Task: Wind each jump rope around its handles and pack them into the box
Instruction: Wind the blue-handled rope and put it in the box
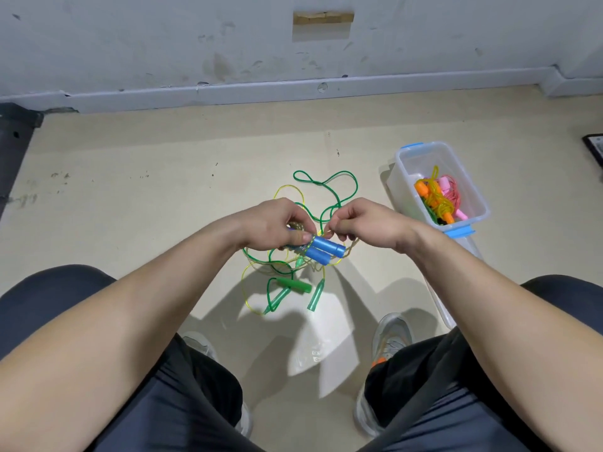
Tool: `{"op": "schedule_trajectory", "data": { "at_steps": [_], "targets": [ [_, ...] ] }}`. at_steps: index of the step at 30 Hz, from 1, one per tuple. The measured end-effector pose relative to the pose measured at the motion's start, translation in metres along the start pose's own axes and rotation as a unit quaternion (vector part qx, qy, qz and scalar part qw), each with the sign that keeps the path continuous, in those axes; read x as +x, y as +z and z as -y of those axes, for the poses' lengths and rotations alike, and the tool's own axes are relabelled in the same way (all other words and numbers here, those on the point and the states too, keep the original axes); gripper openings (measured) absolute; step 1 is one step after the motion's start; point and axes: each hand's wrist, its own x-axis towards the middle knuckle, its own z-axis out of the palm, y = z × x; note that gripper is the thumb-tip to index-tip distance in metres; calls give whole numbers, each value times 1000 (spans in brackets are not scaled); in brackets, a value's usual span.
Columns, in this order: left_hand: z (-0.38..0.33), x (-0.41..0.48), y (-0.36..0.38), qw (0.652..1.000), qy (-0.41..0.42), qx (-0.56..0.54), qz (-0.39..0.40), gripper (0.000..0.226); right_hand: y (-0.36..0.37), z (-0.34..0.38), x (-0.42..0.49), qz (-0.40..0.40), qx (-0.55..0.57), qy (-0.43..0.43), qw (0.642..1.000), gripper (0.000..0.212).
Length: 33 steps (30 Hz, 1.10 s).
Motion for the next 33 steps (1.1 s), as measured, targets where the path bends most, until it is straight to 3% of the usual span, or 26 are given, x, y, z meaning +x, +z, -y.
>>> {"op": "schedule_trajectory", "data": {
  "at_steps": [3, 8, 10, 13, 16, 19, 21, 23, 26, 28, 30, 33],
  "targets": [
    [-1, 1, 5, 993, 0, 118, -27, 12, 9, 7, -1, -42, -44, 14, 998, 24],
    [1, 7, 21, 983, -34, 126, -131, 14, 33, 10, 4, -186, -44, 59, 980, 4],
    [3, 9, 27, 972, -40, 130, -192, 19, 45, 9, 3, -242, -20, 77, 967, 15],
    [8, 12, 28, 954, -43, 97, -282, 20, 60, 8, 2, -261, 22, 61, 963, 26],
    [10, 14, 24, 938, -63, 42, -339, 20, 67, 9, -1, -241, 15, 9, 970, 19],
    [10, 18, 25, 935, -103, -77, -330, 15, 69, 7, -2, -251, -74, -34, 965, 12],
    [9, 19, 23, 925, -110, -200, -304, 12, 68, 5, -3, -258, -183, -69, 946, 19],
    [9, 18, 19, 899, -126, -318, -275, 16, 66, 3, -4, -242, -347, -92, 901, 31],
    [8, 11, 7, 840, -139, -473, -227, 20, 69, 12, -11, -245, -534, -105, 802, 61],
    [9, 8, 0, 820, -131, -525, -185, 25, 72, 17, -16, -249, -574, -76, 776, 65],
    [10, 8, -3, 811, -132, -548, -157, 27, 73, 14, -13, -252, -577, -85, 772, 62],
    [13, 10, -3, 824, -136, -530, -148, 21, 73, 16, -14, -240, -585, -88, 770, 60]
  ]
}}
